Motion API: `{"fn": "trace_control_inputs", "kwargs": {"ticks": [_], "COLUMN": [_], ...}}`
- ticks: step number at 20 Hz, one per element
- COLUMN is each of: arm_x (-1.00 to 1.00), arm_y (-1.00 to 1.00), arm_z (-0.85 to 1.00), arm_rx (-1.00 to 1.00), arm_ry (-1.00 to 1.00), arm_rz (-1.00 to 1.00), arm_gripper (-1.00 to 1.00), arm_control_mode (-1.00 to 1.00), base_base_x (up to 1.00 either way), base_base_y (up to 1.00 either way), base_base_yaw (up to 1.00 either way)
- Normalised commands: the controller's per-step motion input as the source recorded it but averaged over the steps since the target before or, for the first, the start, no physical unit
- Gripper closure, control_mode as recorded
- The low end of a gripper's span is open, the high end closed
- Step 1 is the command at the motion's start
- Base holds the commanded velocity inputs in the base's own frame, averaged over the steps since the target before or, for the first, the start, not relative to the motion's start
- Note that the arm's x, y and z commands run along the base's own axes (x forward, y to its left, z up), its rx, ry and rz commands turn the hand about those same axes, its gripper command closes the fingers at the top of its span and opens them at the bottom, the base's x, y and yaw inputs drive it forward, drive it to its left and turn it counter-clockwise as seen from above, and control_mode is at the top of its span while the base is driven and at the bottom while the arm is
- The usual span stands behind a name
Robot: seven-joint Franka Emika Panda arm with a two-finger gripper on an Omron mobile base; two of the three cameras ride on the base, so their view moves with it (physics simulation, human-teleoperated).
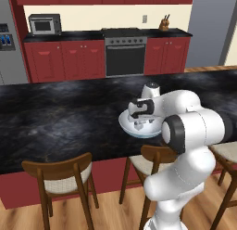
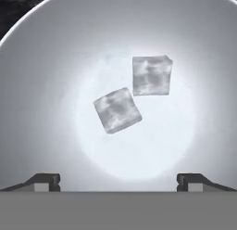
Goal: There are four ice cubes in the ice bowl. Place two ice cubes in each glass of water.
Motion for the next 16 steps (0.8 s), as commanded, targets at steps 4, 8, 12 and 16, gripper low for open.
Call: {"fn": "trace_control_inputs", "kwargs": {"ticks": [4,8,12,16], "arm_x": [0.37,0.46,0.39,0.28], "arm_y": [0.0,0.0,0.0,0.0], "arm_z": [-0.32,-0.41,-0.36,-0.27], "arm_rx": [0.0,0.0,0.0,0.0], "arm_ry": [0.07,0.05,0.08,0.05], "arm_rz": [0.17,0.13,0.13,0.13], "arm_gripper": [-1.0,-1.0,-1.0,-1.0], "arm_control_mode": [-1.0,-1.0,-1.0,-1.0], "base_base_x": [0.0,0.0,0.0,0.0], "base_base_y": [0.0,0.0,0.0,0.0], "base_base_yaw": [0.0,0.0,0.0,0.0]}}
